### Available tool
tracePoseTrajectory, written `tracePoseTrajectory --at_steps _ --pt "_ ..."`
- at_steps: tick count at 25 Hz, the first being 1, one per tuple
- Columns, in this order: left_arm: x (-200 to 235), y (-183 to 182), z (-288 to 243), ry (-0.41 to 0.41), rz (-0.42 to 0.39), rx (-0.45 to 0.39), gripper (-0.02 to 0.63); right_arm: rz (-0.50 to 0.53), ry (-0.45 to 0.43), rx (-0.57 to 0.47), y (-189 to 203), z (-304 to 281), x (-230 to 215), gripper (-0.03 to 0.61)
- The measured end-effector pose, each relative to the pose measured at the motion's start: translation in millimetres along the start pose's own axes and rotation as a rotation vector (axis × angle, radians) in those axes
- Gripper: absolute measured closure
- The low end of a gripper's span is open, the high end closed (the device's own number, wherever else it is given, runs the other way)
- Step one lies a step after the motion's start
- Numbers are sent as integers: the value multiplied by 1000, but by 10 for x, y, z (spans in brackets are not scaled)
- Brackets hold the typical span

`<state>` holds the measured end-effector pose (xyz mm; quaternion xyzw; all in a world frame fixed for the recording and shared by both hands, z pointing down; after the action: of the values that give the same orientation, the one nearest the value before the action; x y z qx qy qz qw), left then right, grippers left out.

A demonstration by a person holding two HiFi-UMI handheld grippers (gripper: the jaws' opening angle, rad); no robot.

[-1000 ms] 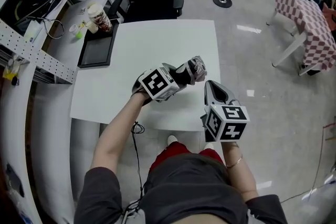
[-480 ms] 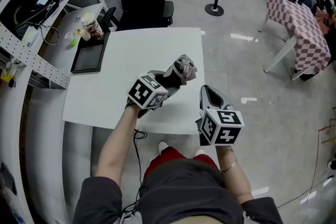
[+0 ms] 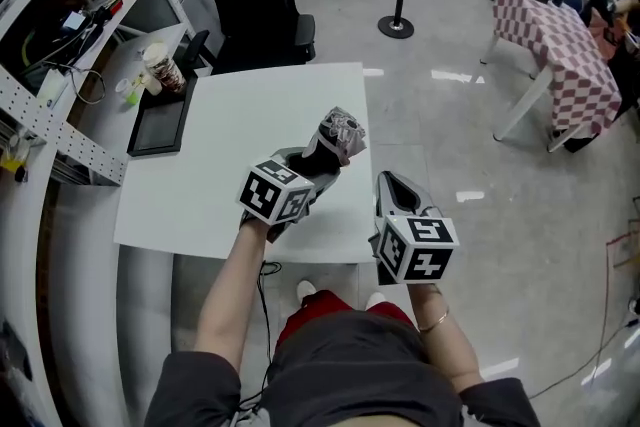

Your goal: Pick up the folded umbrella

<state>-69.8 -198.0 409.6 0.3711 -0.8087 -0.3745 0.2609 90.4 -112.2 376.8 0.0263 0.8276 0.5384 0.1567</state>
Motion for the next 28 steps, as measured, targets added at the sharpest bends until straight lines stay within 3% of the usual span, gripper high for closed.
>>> tracePoseTrajectory --at_steps 8,17,28 --pt "-197 -121 -83 -31 117 -124 385 -5 24 -8 -15 106 -265 560" --pt "-428 -213 -158 -35 190 -210 383 4 25 -4 9 190 -451 560" --pt "-681 -279 -155 -94 240 -292 385 7 26 -26 11 326 -663 560"
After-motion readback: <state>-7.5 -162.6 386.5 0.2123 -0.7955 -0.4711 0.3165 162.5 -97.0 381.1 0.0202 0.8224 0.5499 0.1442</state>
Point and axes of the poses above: the fingertips, and each gripper's own axes: z backward along the fingers, x to its left, y out of its underside, the point moved 7 cm from there along z, backward along the fingers, and after that the axes turned 2 degrees about z, right-handed, at the moved point
